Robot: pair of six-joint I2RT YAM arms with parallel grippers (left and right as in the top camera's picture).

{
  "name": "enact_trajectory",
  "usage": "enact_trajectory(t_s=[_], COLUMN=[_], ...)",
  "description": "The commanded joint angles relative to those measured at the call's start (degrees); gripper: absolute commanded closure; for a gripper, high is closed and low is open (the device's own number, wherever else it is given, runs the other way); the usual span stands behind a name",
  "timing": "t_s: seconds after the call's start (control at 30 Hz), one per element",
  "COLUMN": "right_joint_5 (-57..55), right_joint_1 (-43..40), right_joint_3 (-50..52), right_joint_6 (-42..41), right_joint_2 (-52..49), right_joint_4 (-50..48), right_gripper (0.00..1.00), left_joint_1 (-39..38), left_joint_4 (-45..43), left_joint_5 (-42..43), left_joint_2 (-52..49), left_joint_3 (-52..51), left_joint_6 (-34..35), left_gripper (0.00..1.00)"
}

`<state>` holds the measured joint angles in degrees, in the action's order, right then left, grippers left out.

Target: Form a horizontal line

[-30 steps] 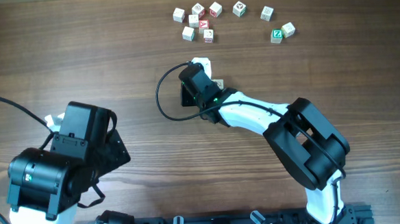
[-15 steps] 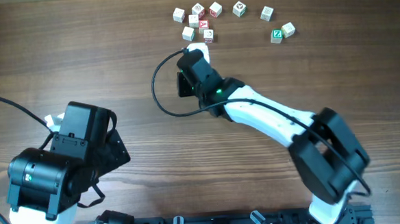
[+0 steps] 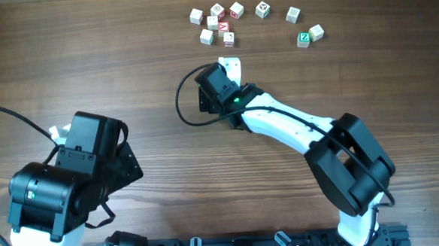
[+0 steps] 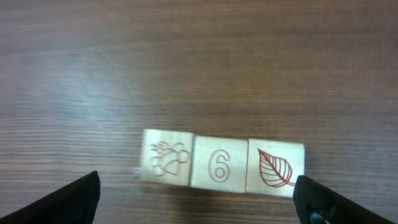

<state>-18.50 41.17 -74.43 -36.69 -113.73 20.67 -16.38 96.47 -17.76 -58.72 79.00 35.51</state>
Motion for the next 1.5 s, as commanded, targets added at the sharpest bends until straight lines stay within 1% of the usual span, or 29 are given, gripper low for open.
enact_trajectory(t_s=[0.0, 0.33, 0.73, 1.2, 1.4, 1.47], right_joint_5=[-3.5, -3.3, -1.1, -0.7, -0.7, -0.7], right_joint_1=[-1.2, -1.4, -1.5, -1.5, -1.5, -1.5], right_joint_3=[-0.2, -0.6, -0.6, -0.6, -0.6, -0.6], right_joint_6=[-4.5, -4.2, -2.7, -2.2, -0.9, -0.9], right_joint_2=[-0.3, -0.3, -3.8, -4.9, -4.9, -4.9], right_joint_4=[-0.5, 0.0, -1.6, -2.8, -3.1, -3.1], right_gripper=[0.01, 0.0, 0.01, 0.01, 0.07, 0.07], left_joint_1=[0.3, 0.3, 0.3, 0.3, 0.3, 0.3], left_joint_4=[0.0, 0.0, 0.0, 0.0, 0.0, 0.0], left_joint_5=[-0.9, -0.9, -0.9, -0.9, -0.9, -0.9], left_joint_2=[-0.2, -0.2, -0.2, -0.2, -0.2, -0.2], left_joint_3=[-0.2, -0.2, -0.2, -0.2, -0.2, -0.2], left_joint_6=[1.0, 1.0, 1.0, 1.0, 1.0, 1.0], left_gripper=[0.0, 0.0, 0.0, 0.0, 0.0, 0.0])
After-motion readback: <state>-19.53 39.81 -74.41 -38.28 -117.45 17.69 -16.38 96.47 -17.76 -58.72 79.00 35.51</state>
